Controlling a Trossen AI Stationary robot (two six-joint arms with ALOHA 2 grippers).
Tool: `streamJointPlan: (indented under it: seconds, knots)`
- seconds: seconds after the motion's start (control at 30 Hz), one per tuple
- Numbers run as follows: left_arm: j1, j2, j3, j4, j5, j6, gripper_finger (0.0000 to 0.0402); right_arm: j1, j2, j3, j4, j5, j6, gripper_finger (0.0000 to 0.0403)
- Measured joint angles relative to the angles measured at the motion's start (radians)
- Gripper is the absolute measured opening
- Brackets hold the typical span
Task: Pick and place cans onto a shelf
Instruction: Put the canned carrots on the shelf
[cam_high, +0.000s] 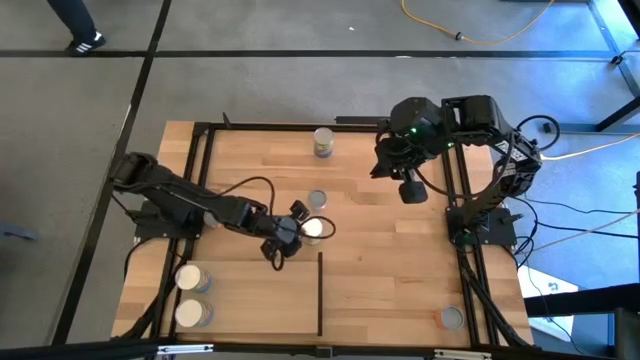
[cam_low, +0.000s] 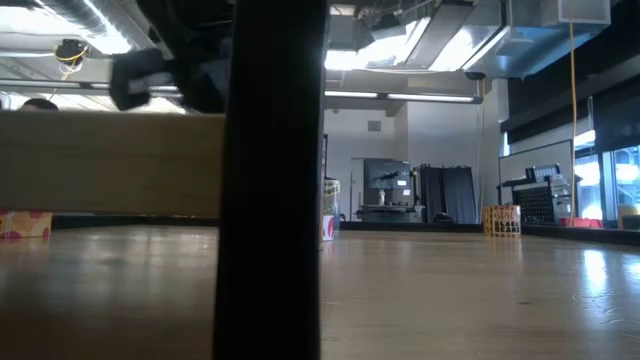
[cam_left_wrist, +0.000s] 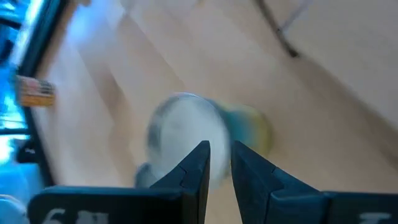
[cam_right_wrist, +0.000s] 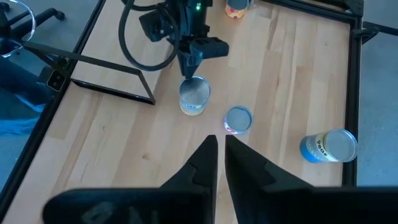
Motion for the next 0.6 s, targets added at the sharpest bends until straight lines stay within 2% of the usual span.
streamJointPlan:
  seconds: [0.27,0.47,0.6]
  knots:
    - [0.013,-0.001,0.001,-0.01,0.067,0.019,0.0057,-0.002,0.0,0.0,0.0,0.002,0.0,0.0033]
    - [0.042,-0.001,0.001,-0.01,0.068,-0.014,0.0057,-0.002,0.0,0.0,0.0,0.002,-0.001,0.0033]
    - [0.057,-0.001,0.001,-0.011,0.14,-0.052,0.0057,-0.002,0.0,0.0,0.0,0.002,-0.002,0.0033]
